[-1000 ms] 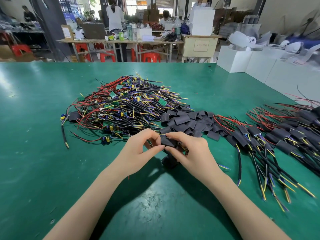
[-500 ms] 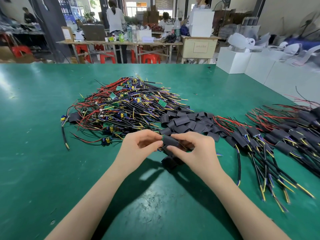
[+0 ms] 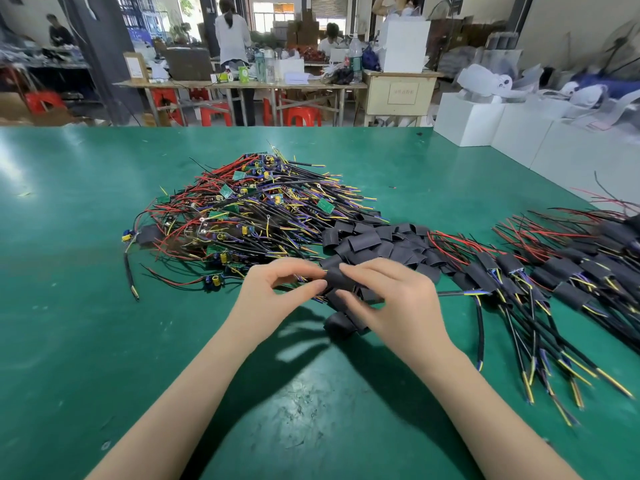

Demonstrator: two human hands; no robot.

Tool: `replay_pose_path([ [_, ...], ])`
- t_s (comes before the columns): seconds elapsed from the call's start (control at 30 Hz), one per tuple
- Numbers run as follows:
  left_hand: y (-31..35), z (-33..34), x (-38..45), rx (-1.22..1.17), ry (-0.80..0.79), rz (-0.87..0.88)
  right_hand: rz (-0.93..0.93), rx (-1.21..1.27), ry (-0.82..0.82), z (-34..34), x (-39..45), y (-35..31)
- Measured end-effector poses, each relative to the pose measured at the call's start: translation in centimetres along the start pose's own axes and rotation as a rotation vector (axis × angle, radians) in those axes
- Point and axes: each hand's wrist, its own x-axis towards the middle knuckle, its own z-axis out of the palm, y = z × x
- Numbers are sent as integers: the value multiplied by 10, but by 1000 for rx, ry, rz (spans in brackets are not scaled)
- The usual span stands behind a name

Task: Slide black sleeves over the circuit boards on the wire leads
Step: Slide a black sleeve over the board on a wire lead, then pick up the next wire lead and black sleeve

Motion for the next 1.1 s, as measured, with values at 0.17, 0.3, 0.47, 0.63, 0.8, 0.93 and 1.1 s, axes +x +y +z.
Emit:
replay_pose_path([
  [0.17, -4, -9, 3, 28, 156, -26, 174, -362, 238, -36, 7, 33],
  [0.3, -4, -12, 4, 43, 186, -14, 627, -565, 295, -69, 3, 70],
  [0.47, -6, -9, 4, 55, 180, -9, 961, -639, -31, -78, -10, 101],
  [0.63, -9, -12, 6, 124, 199, -19, 864, -669, 36, -67, -8, 94],
  [0.8, -17, -27, 9, 430, 392, -22, 459, -294, -16, -37, 2, 65],
  [0.93, -29, -42, 12, 666, 383, -122, 284, -95, -293, -11, -2, 38],
  [1.1, -32, -47, 11, 801, 228, -242, 258, -185, -564, -6, -8, 42],
])
